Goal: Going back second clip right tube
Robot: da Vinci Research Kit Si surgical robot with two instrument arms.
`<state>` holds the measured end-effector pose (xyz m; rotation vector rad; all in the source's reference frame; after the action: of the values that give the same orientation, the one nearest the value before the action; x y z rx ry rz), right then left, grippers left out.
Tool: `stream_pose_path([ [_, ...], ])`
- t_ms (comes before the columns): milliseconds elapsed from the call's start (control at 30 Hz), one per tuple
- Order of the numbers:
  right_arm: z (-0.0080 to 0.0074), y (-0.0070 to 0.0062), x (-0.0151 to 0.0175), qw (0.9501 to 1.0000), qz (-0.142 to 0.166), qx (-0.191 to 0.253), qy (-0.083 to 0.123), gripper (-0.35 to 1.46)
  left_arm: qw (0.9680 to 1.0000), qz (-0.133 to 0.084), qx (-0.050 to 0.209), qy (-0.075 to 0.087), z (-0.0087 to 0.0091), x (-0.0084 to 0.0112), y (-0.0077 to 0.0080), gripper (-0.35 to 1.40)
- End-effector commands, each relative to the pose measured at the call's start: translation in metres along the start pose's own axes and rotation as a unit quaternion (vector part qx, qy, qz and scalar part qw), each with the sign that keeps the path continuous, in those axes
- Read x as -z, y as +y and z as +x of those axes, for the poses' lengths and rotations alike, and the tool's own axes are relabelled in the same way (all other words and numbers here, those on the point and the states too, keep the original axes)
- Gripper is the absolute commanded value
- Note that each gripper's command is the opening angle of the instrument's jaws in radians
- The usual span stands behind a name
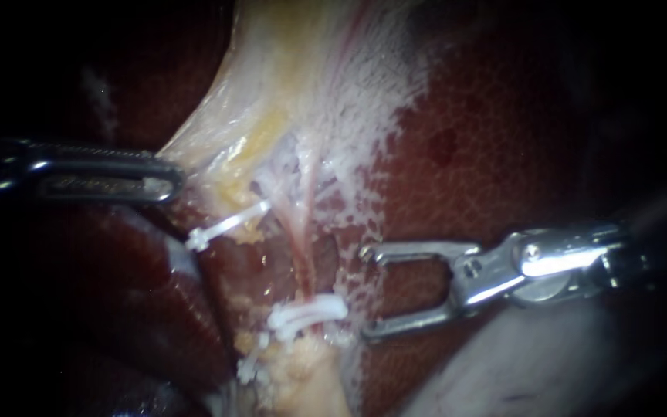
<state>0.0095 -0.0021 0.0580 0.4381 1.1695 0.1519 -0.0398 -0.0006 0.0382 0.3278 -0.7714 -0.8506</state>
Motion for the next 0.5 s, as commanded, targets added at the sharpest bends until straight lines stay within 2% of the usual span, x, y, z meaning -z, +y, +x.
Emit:
stream_pose_path([
  [33,0.0001,0.0001,0.0005,1.0000,-0.002,0.001,0.000,0.60,1.0000,0.000,0.000,0.000,0.0001,-0.0001,0.0000,-0.32],
  [233,0.0009,0.0007,0.0026,0.9999,-0.008,0.007,0.000,0.60,1.0000,0.000,0.000,0.000,0.0001,-0.0002,0.0002,-0.32],
  [500,0.0012,0.0007,0.0029,0.9999,-0.007,0.012,0.001,0.60,1.0000,0.000,0.000,0.000,0.0004,-0.0004,0.0008,-0.32],
])
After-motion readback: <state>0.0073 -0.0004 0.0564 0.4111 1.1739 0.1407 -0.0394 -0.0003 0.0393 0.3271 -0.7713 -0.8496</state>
